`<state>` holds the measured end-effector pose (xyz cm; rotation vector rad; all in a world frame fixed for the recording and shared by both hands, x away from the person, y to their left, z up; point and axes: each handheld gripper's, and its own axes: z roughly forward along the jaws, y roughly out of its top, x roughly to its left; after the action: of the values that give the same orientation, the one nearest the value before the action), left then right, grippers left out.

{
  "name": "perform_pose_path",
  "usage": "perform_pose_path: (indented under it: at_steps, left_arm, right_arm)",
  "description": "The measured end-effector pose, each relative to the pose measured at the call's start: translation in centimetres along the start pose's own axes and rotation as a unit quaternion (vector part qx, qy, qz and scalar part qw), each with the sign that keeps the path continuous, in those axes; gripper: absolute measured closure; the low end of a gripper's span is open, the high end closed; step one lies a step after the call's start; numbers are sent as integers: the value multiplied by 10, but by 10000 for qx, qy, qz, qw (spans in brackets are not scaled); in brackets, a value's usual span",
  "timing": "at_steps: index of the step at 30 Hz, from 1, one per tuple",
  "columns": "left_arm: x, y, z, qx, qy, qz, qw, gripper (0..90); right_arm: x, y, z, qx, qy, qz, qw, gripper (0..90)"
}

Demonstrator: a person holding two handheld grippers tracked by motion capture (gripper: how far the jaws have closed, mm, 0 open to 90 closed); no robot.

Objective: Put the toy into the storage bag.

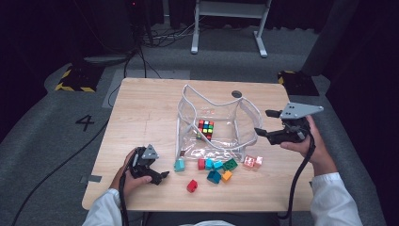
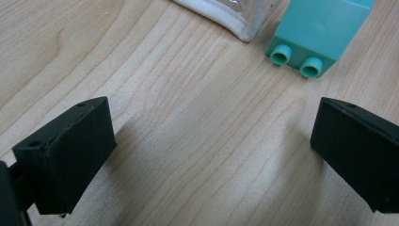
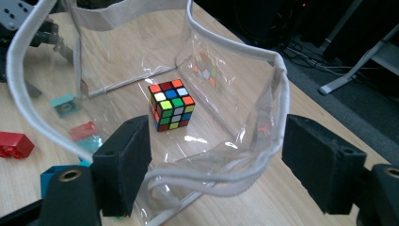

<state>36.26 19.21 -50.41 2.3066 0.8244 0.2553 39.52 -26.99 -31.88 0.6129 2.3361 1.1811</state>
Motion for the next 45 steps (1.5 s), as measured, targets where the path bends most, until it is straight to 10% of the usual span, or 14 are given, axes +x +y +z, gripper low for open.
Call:
perform_pose_path:
  at_steps: [11, 34, 45]
  left_arm:
    - [0, 0, 0, 4, 21, 9, 10000, 4]
    - [0, 0, 0, 5, 20, 8, 10000, 4]
    - [0, 0, 0, 7, 36, 25, 10000, 4]
  right_arm:
    - [1, -36, -21, 20, -92, 79, 9999, 236]
    - [18, -121, 37, 928, 297, 228, 9950, 234]
    - [23, -148, 57, 722, 489, 522, 9948, 432]
